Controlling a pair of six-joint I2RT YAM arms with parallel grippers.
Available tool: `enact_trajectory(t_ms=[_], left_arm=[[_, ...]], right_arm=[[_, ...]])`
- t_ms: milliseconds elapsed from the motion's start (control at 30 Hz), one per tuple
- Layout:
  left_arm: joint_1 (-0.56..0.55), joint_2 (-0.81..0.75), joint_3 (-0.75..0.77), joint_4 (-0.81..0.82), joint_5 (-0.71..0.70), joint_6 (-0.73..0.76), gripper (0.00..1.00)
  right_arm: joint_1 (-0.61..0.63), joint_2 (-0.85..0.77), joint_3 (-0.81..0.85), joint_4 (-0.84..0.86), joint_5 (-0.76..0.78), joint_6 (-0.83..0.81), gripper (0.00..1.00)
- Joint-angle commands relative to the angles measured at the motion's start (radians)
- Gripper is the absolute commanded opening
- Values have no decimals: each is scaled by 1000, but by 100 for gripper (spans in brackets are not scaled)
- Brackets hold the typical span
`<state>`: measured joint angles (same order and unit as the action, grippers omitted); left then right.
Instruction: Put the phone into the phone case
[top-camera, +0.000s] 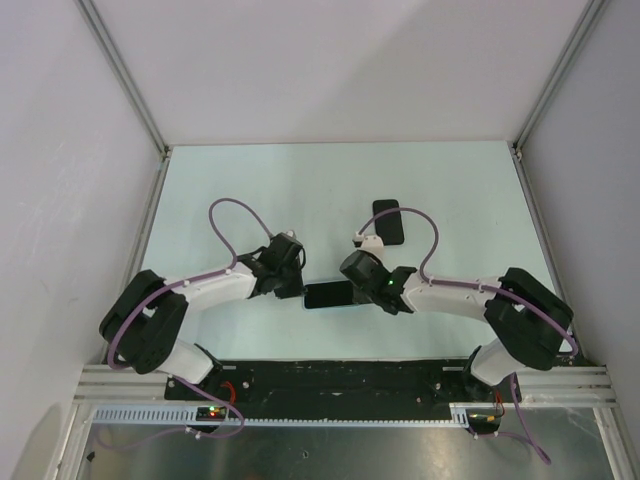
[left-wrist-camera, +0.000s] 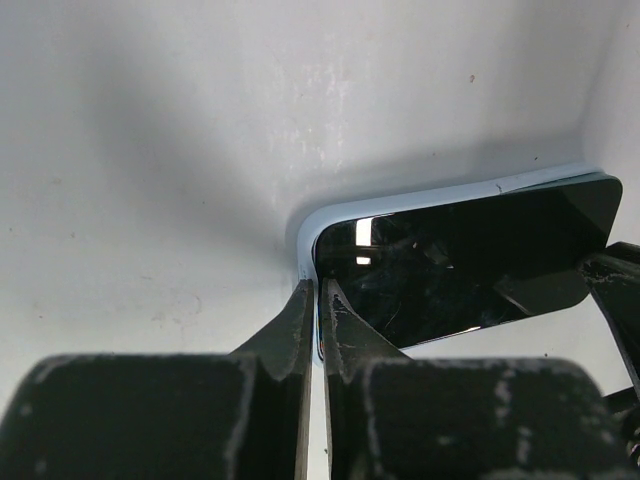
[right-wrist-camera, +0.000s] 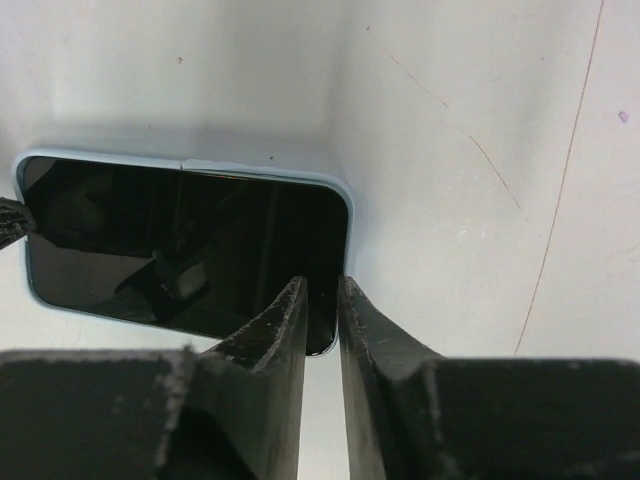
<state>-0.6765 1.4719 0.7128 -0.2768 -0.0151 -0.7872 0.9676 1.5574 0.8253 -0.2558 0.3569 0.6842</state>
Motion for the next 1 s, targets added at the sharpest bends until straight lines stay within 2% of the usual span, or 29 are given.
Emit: enact_trajectory(t_ms=[0,700,967], left_arm=[[-20,31,7,50,7,-20,7],[-19,14,-4,49,7,-20,7],[-20,22,1,49,31,-18,7]], right_arm=[[16,18,-75,28,-183,54,25],[-72,-127,-125,-3,-185,32,28],[-76,-68,-123,39,-238,26,19]])
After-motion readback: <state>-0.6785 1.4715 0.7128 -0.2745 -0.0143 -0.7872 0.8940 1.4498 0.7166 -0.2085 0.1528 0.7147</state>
